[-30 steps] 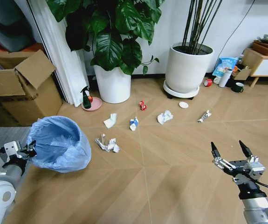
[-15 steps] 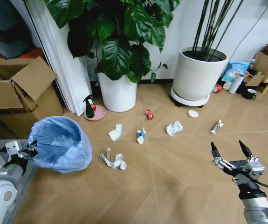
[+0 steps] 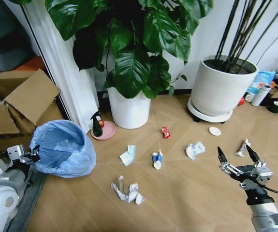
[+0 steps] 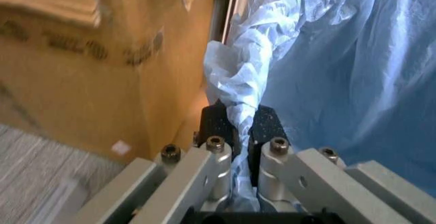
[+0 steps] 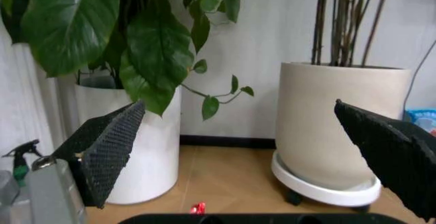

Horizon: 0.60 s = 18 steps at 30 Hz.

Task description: Pick up the trash bin and place the garbage on the floor into it.

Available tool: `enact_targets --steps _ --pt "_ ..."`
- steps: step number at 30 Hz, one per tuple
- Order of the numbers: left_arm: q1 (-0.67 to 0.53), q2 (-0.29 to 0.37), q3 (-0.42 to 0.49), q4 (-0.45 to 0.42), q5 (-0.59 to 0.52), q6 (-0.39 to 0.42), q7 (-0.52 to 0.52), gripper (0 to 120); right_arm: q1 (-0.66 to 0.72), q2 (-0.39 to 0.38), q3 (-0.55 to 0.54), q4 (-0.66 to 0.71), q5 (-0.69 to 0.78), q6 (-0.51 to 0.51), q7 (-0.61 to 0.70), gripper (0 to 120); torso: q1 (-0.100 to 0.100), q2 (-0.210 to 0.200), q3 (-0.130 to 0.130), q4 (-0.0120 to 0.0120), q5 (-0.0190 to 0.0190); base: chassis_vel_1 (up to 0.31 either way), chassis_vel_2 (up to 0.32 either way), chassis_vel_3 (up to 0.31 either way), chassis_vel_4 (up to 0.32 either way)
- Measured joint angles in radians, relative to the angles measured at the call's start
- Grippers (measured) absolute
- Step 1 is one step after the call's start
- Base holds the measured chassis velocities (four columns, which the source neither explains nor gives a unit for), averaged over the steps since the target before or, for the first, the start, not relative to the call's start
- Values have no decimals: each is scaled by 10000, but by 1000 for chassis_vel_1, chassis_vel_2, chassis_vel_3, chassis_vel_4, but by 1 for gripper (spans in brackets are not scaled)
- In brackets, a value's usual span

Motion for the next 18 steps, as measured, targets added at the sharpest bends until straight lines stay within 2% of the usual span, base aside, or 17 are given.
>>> enact_targets --steps 5,11,18 --pt "32 11 32 1 0 8 4 0 54 -1 -67 -122 22 122 -93 100 1 0 1 -5 -1 -123 284 125 -289" --pt "175 113 69 -17 -2 18 13 0 122 -57 -152 -228 95 206 -135 100 2 0 1 1 1 -149 214 152 -201" --pt "584 284 38 -258 91 -23 73 0 437 -709 -522 -687 183 129 -195 100 2 -1 1 -4 0 -70 49 78 -55"
